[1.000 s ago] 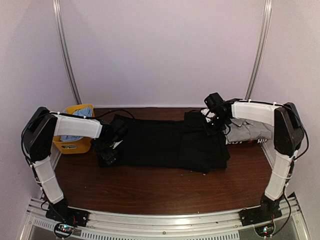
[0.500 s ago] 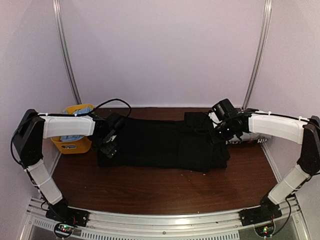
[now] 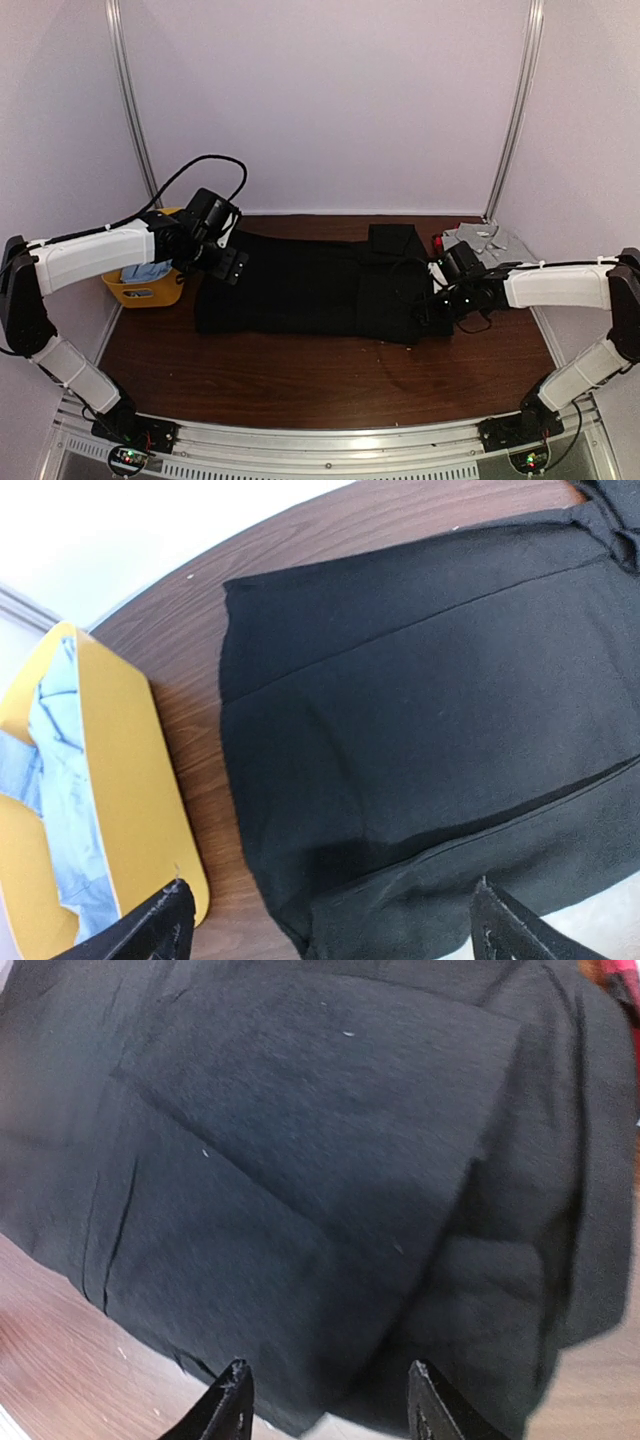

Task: Fold and stack the long sleeve shirts
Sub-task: Pick up the sleeve from the center of the board, then fold the sleeve at the center of the board.

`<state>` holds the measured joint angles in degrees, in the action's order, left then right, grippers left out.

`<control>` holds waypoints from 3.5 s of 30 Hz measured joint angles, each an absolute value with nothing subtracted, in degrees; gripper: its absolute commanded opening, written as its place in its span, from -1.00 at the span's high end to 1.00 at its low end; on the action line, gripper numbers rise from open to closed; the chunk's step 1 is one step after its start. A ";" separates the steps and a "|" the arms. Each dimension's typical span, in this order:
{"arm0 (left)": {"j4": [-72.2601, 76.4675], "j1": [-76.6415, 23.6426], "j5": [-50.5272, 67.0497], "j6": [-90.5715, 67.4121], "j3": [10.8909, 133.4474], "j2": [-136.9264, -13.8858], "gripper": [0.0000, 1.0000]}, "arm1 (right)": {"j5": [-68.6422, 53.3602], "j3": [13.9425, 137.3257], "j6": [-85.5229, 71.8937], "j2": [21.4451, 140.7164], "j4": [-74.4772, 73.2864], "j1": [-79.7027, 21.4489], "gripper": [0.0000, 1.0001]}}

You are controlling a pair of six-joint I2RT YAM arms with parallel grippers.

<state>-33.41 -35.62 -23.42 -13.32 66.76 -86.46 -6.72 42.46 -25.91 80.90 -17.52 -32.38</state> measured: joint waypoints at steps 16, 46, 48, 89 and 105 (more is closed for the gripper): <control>-31.31 -35.62 -19.25 -14.15 65.89 -86.32 -0.95 | -9.02 38.26 -31.79 84.07 -7.66 -31.57 0.00; -31.31 -35.64 -18.13 -14.81 65.87 -87.22 -0.95 | -19.59 30.30 -42.46 83.81 12.75 -28.53 1.00; -31.27 -35.73 -17.98 -14.94 65.78 -87.37 -0.95 | -21.04 30.06 -43.59 81.87 13.58 -28.49 1.00; -7.55 -45.54 8.40 -16.71 54.59 -87.00 -0.95 | -39.11 26.68 -75.00 71.72 42.04 -28.18 1.00; 22.28 -49.32 28.25 -22.20 50.28 -98.37 -0.94 | -40.12 26.65 -80.07 75.77 48.62 -28.18 1.00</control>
